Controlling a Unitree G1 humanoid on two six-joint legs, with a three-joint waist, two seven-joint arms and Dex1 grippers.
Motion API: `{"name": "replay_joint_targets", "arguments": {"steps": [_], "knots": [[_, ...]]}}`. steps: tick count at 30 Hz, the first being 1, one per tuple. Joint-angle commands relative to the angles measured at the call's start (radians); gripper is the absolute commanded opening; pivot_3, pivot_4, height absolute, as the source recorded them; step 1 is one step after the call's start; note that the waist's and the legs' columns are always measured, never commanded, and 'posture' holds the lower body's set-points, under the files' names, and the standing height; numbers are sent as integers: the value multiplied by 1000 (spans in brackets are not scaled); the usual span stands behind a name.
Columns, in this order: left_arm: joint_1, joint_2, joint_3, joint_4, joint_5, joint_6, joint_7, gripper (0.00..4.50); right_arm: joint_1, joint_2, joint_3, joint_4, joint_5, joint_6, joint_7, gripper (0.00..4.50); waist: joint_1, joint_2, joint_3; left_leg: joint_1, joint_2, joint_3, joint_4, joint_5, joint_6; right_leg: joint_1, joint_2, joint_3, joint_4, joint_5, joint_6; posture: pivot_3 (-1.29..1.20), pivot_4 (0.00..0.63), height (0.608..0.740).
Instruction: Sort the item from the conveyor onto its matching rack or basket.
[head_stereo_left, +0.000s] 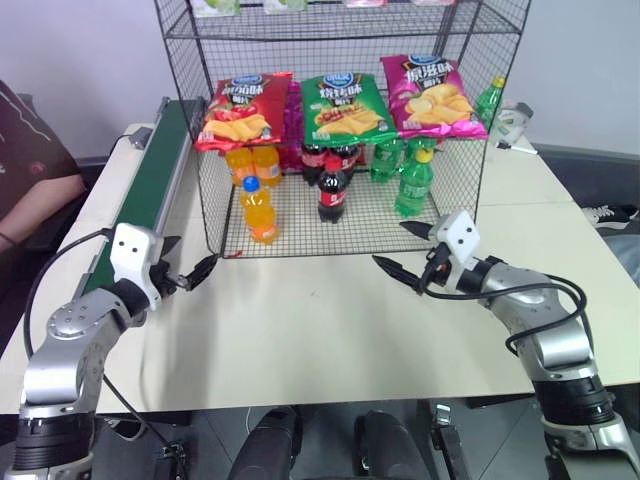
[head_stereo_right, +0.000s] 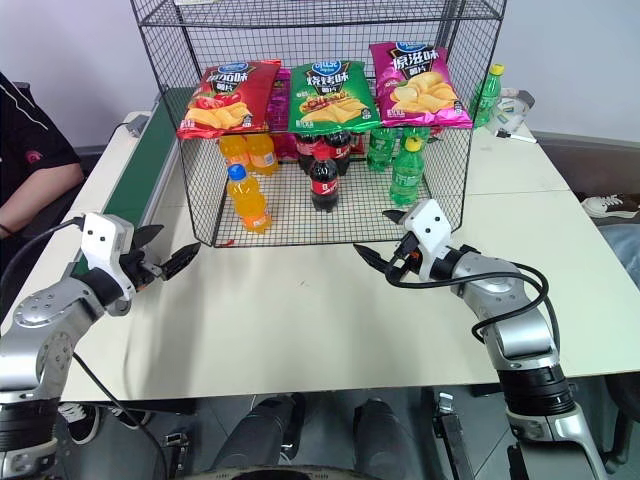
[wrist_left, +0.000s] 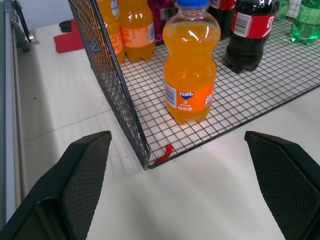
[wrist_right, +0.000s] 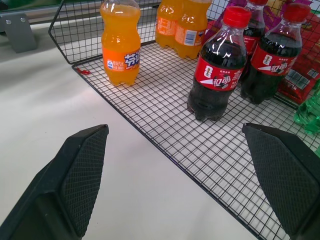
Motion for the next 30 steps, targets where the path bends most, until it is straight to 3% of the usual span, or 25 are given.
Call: {"name": "replay_joint_targets", "arguments": {"steps": [1,30], "knots": [[-4,11,22,-9,6,-26,1,4471,-18,8,-4,-13,1,-21,1,4500,0,0,0,0,0,0,0,0,0,0,0,0,0,0,0,0,150,740],[-5,2,14,4,14,-22,14,4471,-39,38,23,22,-23,-62,-9,4500,0,0,0,0,0,0,-1,0,0,0,0,0,-1,0,0,0,150,740]]}}
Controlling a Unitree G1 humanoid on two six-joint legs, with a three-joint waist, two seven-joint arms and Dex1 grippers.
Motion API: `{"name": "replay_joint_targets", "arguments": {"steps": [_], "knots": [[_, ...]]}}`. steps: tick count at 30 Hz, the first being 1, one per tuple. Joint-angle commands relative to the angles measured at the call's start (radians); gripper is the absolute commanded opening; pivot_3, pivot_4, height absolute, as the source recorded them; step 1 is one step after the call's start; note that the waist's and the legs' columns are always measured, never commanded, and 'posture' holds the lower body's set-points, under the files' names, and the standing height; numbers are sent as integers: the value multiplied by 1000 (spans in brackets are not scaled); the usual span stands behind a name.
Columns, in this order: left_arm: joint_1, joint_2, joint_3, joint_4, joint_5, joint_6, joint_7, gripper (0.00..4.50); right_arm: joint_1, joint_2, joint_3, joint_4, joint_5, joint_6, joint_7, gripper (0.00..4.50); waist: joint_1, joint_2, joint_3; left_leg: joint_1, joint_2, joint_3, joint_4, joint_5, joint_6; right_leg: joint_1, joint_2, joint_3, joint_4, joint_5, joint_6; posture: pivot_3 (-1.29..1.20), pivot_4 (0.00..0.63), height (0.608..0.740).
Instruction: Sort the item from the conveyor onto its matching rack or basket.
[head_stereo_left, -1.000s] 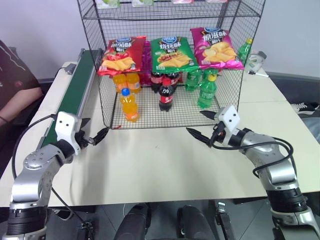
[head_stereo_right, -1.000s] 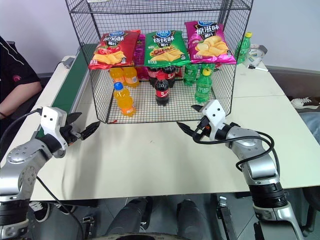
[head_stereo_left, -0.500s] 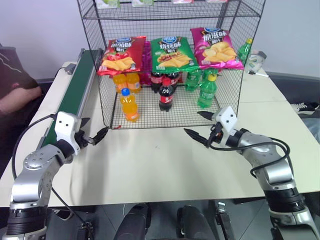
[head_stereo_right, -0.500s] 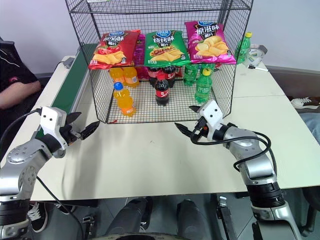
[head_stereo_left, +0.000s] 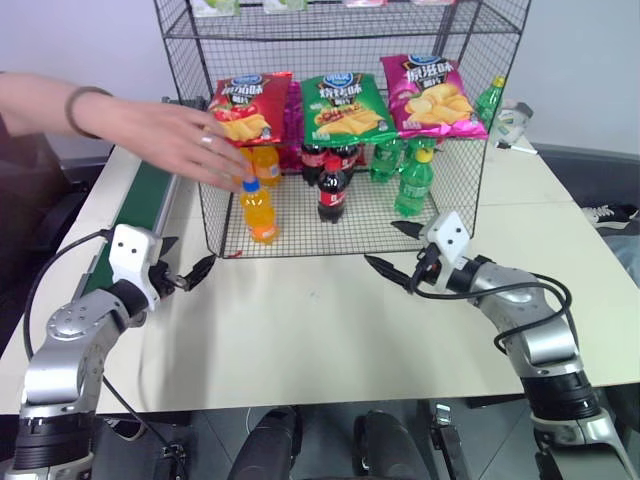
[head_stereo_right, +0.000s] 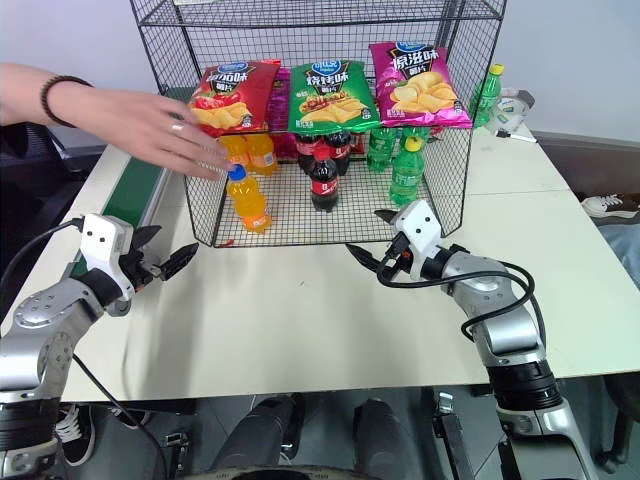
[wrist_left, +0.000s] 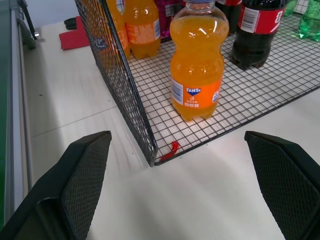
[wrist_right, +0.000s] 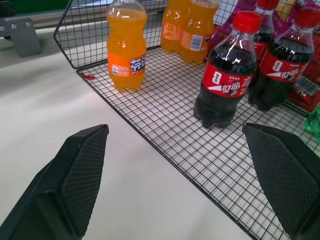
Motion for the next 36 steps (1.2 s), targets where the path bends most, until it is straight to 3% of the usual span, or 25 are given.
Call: {"name": "replay_joint_targets", "arguments": {"steps": [1,27,36], "knots": [[-5,0,13,-9,0,-8,8,4471,-12,3,-9,-21,-4,-18,-4,4500,0,0,0,0,0,0,0,0,0,0,0,0,0,0,0,0,150,740],[1,-10,36,7,5,-8,47,4471,-20,23,4,1,-31,-44,-10,4500,0,0,0,0,0,0,0,0,0,0,0,0,0,0,0,0,150,740],[-23,-52,192,54,-37,-17,184,4471,-25,40,4,4,-42,-49,-16,4500,0,0,0,0,0,0,0,0,0,0,0,0,0,0,0,0,150,740]]}}
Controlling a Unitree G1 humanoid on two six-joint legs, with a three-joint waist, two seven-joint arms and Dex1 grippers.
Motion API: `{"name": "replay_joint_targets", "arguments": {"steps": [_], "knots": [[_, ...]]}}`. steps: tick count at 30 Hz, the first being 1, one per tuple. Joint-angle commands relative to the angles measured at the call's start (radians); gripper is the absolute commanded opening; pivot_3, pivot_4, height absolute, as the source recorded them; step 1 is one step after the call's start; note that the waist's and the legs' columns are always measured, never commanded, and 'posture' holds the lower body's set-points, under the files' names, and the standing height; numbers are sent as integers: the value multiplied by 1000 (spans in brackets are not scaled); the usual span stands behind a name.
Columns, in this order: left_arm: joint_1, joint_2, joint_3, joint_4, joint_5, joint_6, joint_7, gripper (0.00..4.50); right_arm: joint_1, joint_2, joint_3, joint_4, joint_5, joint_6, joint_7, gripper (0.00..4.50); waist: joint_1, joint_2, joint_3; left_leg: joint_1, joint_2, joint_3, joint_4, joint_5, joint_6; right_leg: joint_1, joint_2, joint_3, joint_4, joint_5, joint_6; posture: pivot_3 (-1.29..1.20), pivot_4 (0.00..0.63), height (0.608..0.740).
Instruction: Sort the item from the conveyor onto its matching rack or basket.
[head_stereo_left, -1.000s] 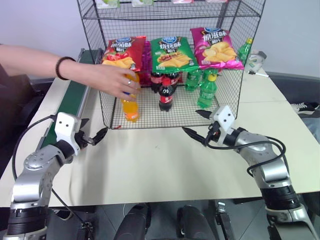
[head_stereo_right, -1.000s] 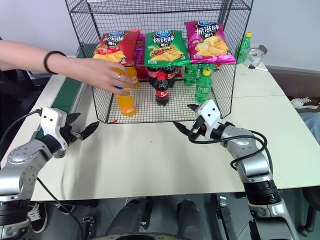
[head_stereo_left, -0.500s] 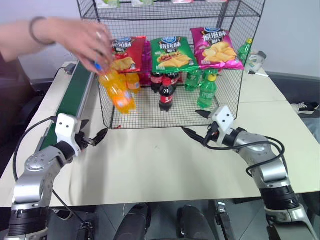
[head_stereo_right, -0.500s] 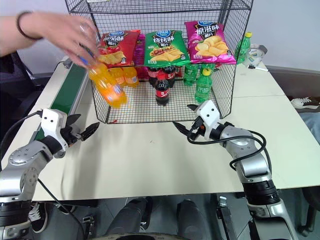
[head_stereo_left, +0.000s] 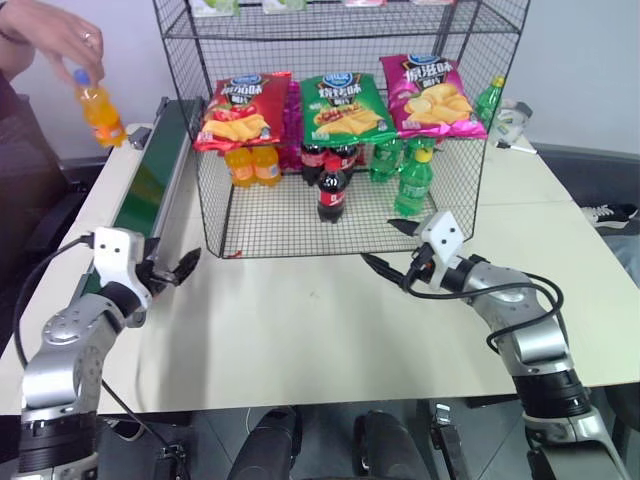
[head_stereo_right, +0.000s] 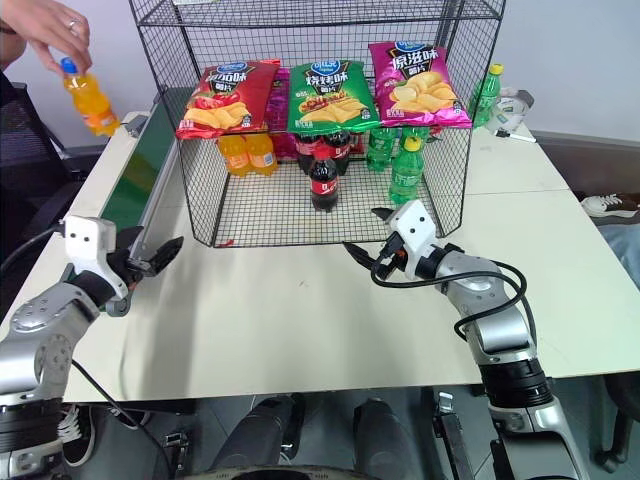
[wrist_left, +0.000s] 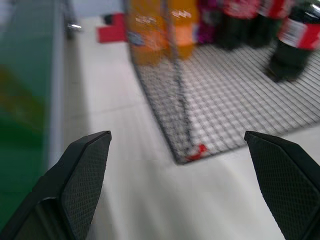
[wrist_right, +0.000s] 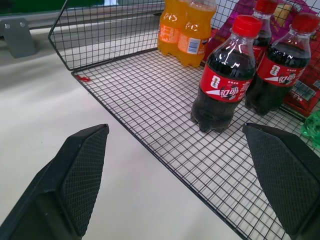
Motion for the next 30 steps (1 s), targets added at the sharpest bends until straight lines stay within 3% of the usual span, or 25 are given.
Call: {"name": "replay_joint_targets", "arguments": {"steps": [1,9,12,30], "knots": [[-26,0,104,20,4,-24,91,4471,-15,5,-4,-19,0,-19,-3,4500,0,0,0,0,0,0,0,0,0,0,0,0,0,0,0,0,150,740],[-87,20,143,98,79,-21,244,4471,-37,19,8,-11,-4,-17,-1,4500,1,0,0,0,0,0,0,0,0,-2,0,0,0,1,2,0,150,740],[-78,-5,143,82,29,-60,192,4471,-39,21,9,-14,-4,-15,-3,4500,1,0,0,0,0,0,0,0,0,-2,0,0,0,1,2,0,150,740],[-76,-3,126,151,79,-112,214,4471,-39,79,18,-40,2,35,-53,4500,0,0,0,0,0,0,0,0,0,-2,0,0,0,1,2,0,150,740]]}}
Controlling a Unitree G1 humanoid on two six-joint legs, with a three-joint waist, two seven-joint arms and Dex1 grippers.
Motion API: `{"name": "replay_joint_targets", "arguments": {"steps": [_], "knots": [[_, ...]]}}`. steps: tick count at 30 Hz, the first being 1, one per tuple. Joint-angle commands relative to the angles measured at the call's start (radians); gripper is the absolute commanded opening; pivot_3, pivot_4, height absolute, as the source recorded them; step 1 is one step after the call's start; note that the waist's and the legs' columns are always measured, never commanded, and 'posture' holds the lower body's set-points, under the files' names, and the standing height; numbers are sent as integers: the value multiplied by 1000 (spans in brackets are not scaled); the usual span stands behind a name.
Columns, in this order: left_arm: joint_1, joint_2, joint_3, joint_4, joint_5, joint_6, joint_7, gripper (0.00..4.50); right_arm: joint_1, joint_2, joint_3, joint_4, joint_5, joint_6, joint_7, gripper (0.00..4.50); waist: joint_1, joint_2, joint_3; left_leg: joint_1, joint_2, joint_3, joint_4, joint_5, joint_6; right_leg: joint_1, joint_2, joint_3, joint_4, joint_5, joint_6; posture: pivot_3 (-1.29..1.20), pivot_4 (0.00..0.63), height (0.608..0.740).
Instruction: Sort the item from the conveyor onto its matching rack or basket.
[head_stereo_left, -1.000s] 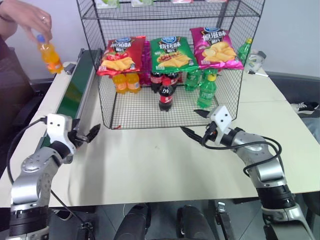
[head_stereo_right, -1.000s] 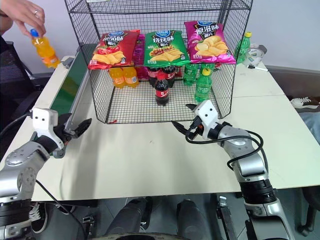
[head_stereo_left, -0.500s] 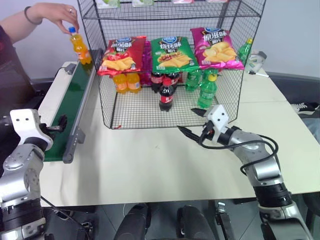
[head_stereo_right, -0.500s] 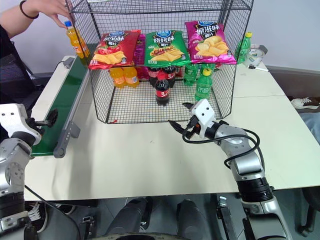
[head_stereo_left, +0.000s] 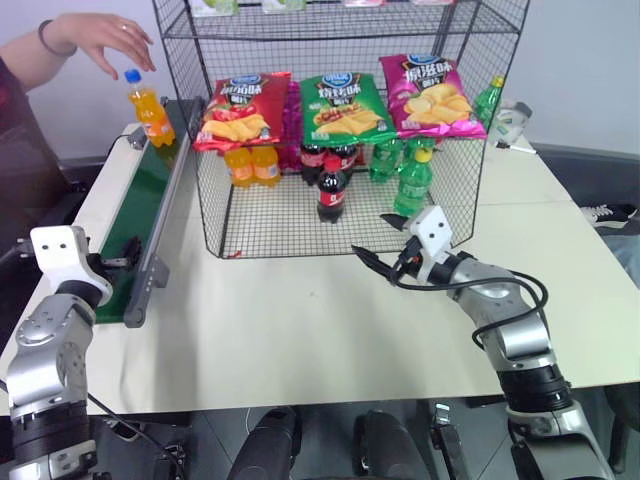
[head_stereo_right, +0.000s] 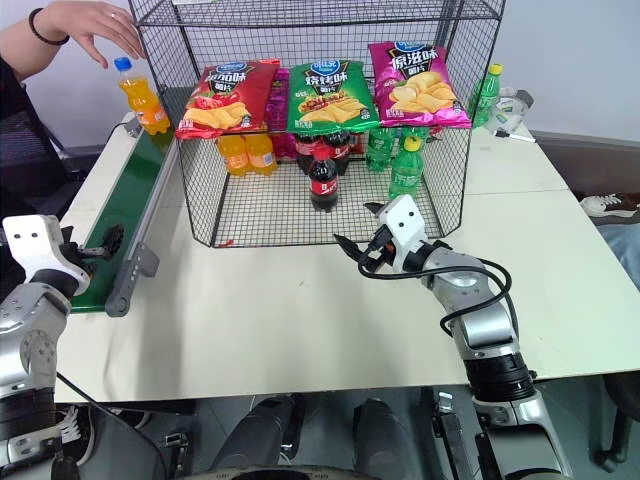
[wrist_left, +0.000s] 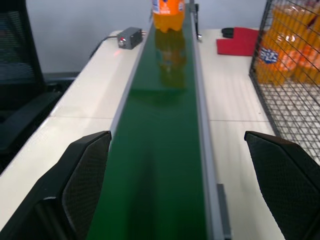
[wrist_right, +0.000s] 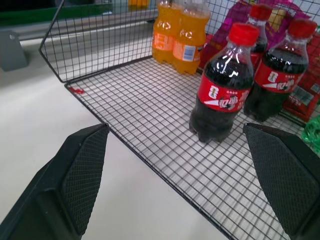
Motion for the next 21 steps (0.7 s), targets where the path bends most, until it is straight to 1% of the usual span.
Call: {"name": "replay_joint_targets", "arguments": {"steps": [1,6,10,15,21], "knots": [[-11,15,27,0,12,-38,9,4471,-1,5,2,-54,21,5,8,4500,0,0,0,0,0,0,0,0,0,0,0,0,0,0,0,0,150,740],[-14,12,28,14,13,-54,14,4471,12,32,22,-110,80,88,26,4500,-1,0,0,0,0,0,0,0,0,-1,0,0,0,0,0,0,150,740],[-13,7,30,34,24,-74,31,4471,15,74,52,-176,102,138,3,4500,-1,0,0,0,0,0,0,0,0,-2,0,0,0,0,0,0,150,740],[-11,7,26,44,32,-90,35,4471,35,90,92,-225,78,126,-17,4500,0,0,0,0,0,0,-1,0,0,-3,0,0,0,0,0,0,150,740],[-16,17,20,66,47,-106,37,4471,32,86,108,-227,71,110,-18,4500,-1,0,0,0,0,0,-1,0,0,-3,0,0,0,0,0,0,150,740]]}}
